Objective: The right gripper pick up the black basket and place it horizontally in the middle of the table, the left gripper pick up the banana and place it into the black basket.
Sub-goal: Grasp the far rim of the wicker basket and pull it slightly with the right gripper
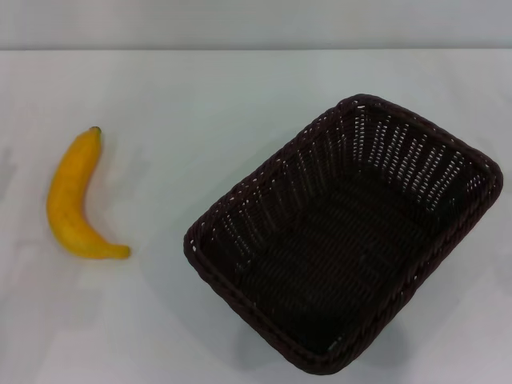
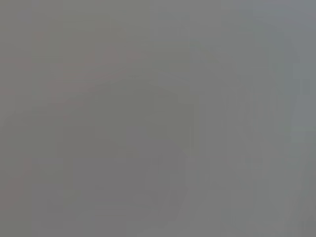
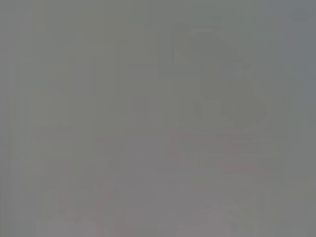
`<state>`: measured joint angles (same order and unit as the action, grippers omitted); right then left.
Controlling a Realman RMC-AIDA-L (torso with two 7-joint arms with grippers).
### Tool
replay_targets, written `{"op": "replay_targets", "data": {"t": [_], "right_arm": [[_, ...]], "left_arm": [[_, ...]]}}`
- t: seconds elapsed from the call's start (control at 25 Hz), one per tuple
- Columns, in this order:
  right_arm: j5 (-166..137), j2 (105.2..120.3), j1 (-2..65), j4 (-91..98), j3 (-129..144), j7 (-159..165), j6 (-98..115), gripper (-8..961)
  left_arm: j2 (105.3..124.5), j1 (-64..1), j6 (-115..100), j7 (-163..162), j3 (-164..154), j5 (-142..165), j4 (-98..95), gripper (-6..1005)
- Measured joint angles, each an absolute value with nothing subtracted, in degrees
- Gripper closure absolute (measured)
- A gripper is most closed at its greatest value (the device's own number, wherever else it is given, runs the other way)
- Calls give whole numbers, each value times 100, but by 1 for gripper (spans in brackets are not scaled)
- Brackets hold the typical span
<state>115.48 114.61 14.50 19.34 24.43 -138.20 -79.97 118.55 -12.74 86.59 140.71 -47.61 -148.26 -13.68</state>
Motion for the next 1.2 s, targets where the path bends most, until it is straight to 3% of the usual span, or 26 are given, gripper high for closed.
{"op": "replay_targets", "data": {"t": [0.4,0.72,1.12,1.2], "right_arm": [[11540,11461,1442,2522,2908,-13270,-7922,257],[9296,11344,1597,5395,3859,-9742,-6931,257],[5559,10893,3192,7032,4196,-6067,-8044,256],[4711,10723,3830,7014,4373,-5426,-8757,256]], "left_arm": [[11838,-1275,8630,14071,-4745,-14853,-1371,112],[11838,-1274,8630,14070,-4746,-14859,-1371,111],[11848,-1289,8631,14047,-4746,-14864,-1371,111],[11855,-1323,8631,14006,-4746,-14854,-1367,111]]}}
